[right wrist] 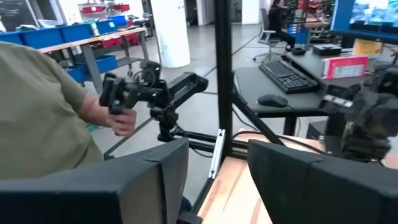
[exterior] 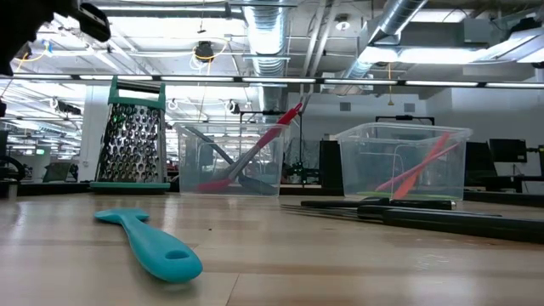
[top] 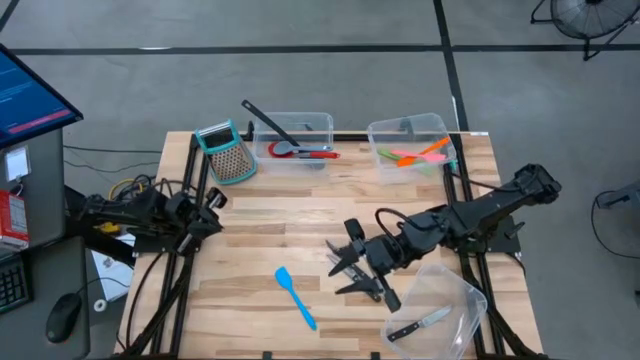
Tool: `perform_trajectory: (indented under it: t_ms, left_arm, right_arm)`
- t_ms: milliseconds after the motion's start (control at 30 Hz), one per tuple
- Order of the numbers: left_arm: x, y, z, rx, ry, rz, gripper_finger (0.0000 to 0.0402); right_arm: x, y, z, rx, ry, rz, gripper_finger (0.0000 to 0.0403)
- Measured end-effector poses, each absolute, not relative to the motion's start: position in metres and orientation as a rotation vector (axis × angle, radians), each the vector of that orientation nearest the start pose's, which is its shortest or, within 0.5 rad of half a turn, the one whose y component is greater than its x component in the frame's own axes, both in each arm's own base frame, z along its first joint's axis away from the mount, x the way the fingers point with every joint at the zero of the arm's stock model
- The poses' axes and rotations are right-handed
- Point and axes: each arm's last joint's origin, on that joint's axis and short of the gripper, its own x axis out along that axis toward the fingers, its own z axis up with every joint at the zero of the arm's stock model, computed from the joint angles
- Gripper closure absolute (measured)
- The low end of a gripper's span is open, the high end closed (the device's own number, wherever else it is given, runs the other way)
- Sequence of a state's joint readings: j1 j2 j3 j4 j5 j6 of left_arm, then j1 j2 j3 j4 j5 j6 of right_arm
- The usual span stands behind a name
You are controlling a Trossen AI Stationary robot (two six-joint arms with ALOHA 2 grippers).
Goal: Pick & Place Kitchen Items
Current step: Put the blue spatula into the top right transparent bin
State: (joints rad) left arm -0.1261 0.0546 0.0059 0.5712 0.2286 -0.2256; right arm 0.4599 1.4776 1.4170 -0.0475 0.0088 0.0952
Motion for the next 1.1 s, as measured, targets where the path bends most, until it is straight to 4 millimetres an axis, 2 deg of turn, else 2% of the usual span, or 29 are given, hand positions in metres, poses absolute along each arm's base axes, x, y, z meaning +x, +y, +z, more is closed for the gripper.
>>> perform_trajectory:
  t_ms: [200,300,433,567,633,733,900,1100]
  left_arm:
    - [0.084,-0.014,0.222,-0.208,-0.587,-0.315,0.0393]
    - [0.083,-0.014,0.226,-0.241,-0.630,-0.325,0.0393]
    - [0.090,-0.015,0.239,-0.330,-0.587,-0.344,0.0398]
    - [0.114,-0.019,0.259,-0.353,-0.468,-0.369,0.0398]
    - [0.133,-0.023,0.268,-0.340,-0.382,-0.408,0.0398]
    - [0.164,-0.030,0.272,-0.284,-0.194,-0.494,0.0392]
    - [0.205,-0.040,0.254,-0.207,0.155,-0.605,0.0355]
    - [0.220,-0.042,0.231,-0.100,0.318,-0.637,0.0277]
  right_arm:
    - [0.304,0.152,0.401,0.068,0.133,0.452,0.0248]
    - [0.302,0.156,0.401,0.069,0.134,0.467,0.0250]
    - [0.299,0.161,0.401,0.068,0.134,0.487,0.0253]
    - [0.299,0.162,0.401,0.068,0.135,0.490,0.0257]
    - [0.299,0.162,0.401,0.068,0.134,0.491,0.0259]
    - [0.298,0.162,0.401,0.069,0.135,0.491,0.0262]
    - [0.296,0.167,0.401,0.121,0.149,0.503,0.0265]
    - [0.292,0.174,0.400,0.142,0.159,0.527,0.0265]
